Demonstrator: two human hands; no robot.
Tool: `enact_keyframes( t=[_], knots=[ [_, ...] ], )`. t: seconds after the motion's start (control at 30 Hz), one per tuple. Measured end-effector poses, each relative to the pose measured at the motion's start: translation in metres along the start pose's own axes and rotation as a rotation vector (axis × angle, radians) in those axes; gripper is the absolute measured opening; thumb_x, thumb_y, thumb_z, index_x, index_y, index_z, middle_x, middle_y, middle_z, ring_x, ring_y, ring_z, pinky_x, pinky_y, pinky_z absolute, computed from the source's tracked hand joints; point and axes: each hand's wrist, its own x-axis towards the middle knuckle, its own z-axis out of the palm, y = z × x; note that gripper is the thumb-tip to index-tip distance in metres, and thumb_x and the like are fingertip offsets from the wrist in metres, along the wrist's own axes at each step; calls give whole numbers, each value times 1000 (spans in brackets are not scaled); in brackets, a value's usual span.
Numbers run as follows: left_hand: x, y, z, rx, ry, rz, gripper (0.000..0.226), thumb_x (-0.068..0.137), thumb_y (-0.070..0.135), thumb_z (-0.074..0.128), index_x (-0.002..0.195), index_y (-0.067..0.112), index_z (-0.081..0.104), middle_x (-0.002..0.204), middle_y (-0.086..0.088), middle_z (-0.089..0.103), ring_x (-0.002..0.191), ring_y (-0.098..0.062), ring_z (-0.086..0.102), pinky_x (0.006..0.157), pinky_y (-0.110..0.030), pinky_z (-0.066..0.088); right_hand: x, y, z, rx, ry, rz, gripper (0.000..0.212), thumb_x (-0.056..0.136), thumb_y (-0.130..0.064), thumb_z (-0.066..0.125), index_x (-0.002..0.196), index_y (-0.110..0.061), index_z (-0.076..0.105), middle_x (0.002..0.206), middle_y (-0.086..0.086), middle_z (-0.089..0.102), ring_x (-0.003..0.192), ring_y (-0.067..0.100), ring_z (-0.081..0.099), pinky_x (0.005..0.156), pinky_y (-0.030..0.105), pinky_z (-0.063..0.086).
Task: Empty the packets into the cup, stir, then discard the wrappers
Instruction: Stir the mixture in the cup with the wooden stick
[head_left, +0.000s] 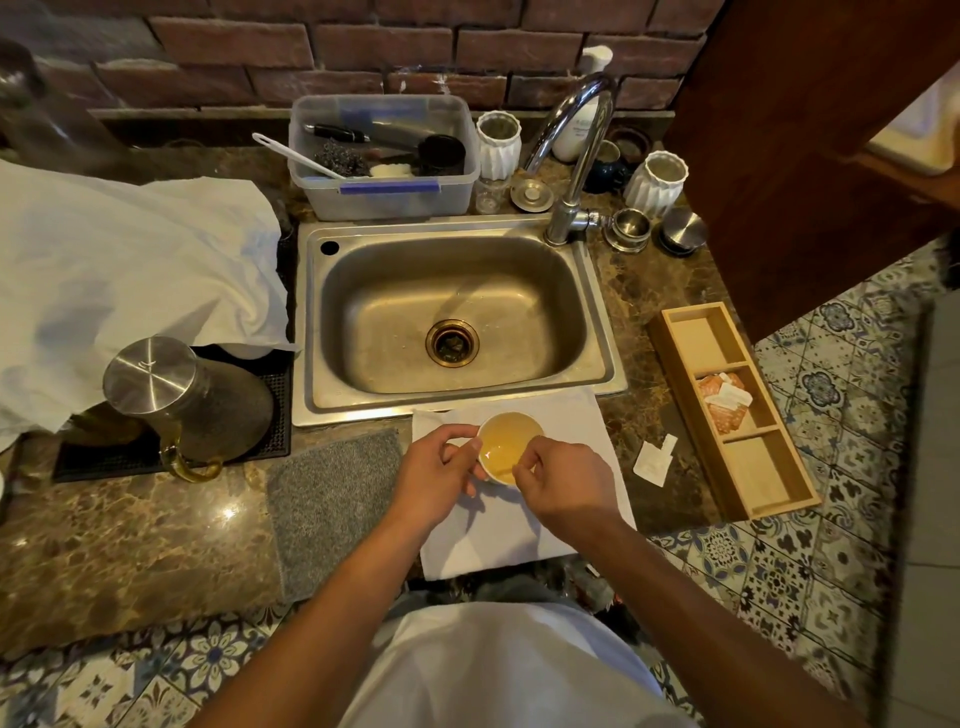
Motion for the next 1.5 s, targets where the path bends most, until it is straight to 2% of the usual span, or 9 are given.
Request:
enact_keyframes(
  t=[0.33, 0.5, 0.63, 0.8, 0.97, 1.07, 1.23, 1.37, 1.5],
  knots=[
    [-1, -3, 0, -16, -4, 1, 14, 99, 16, 62, 111, 21, 68, 65, -5, 73, 47, -13, 60, 48, -22, 49, 9, 6, -7, -2, 108, 29, 18, 101, -36, 52, 104, -23, 64, 94, 1, 75, 82, 21, 67, 70, 32, 55],
    [1, -4, 0, -53, -21, -12, 13, 99, 16, 62, 110, 19, 68, 60, -10, 69, 51, -19, 61, 54, -28, 52, 3, 7, -11, -105, 22, -57, 24, 99, -38, 51, 108, -21, 65, 95, 2, 73, 85, 22, 68, 73, 31, 54],
    [2, -4, 0, -41, -18, -13, 13, 99, 16, 62, 109, 20, 68, 59, -9, 68, 50, -17, 61, 54, -27, 52, 1, -1, -2, -41, -3, -47, 24, 97, -37, 53, 107, -21, 68, 95, 4, 75, 84, 23, 68, 74, 33, 57],
    [2, -5, 0, -43, -12, -10, 13, 98, 15, 63, 110, 17, 68, 59, -9, 68, 49, -16, 61, 53, -26, 53, 5, -1, 3, 93, 71, 23, 20, 99, -36, 57, 106, -22, 68, 95, 4, 76, 83, 22, 68, 72, 30, 53],
    [1, -4, -1, -45, -10, -18, 14, 99, 16, 62, 111, 17, 68, 62, -11, 69, 54, -22, 61, 52, -27, 53, 5, 7, -5, 13, 123, 39, 17, 100, -37, 54, 104, -24, 64, 92, 0, 75, 78, 20, 67, 68, 30, 56],
    [1, -5, -1, -49, -8, -16, 14, 98, 16, 63, 112, 16, 68, 62, -10, 70, 52, -21, 61, 50, -26, 52, 2, 9, -6, -35, 120, 8, 19, 99, -39, 52, 103, -23, 64, 89, 0, 74, 75, 20, 66, 62, 25, 44],
    [2, -3, 0, -35, -9, -6, 13, 98, 15, 63, 110, 16, 69, 65, -11, 71, 50, -19, 60, 50, -23, 50, 3, 7, 2, -26, 111, 14, 26, 102, -40, 50, 115, -24, 65, 98, 0, 76, 82, 19, 68, 69, 25, 50],
    [1, -2, -1, -42, -13, -12, 13, 98, 15, 63, 110, 15, 69, 66, -12, 71, 50, -17, 61, 48, -22, 49, 6, 4, 4, 17, 119, 27, 26, 102, -39, 51, 113, -22, 66, 98, 2, 76, 85, 22, 68, 68, 24, 41],
    [1, -3, -2, -27, -13, -8, 14, 98, 16, 63, 111, 15, 69, 66, -11, 72, 49, -15, 61, 48, -22, 49, 4, 1, 7, 25, 44, 22, 28, 101, -42, 51, 114, -23, 66, 100, 2, 75, 87, 21, 68, 73, 28, 51]
  ],
)
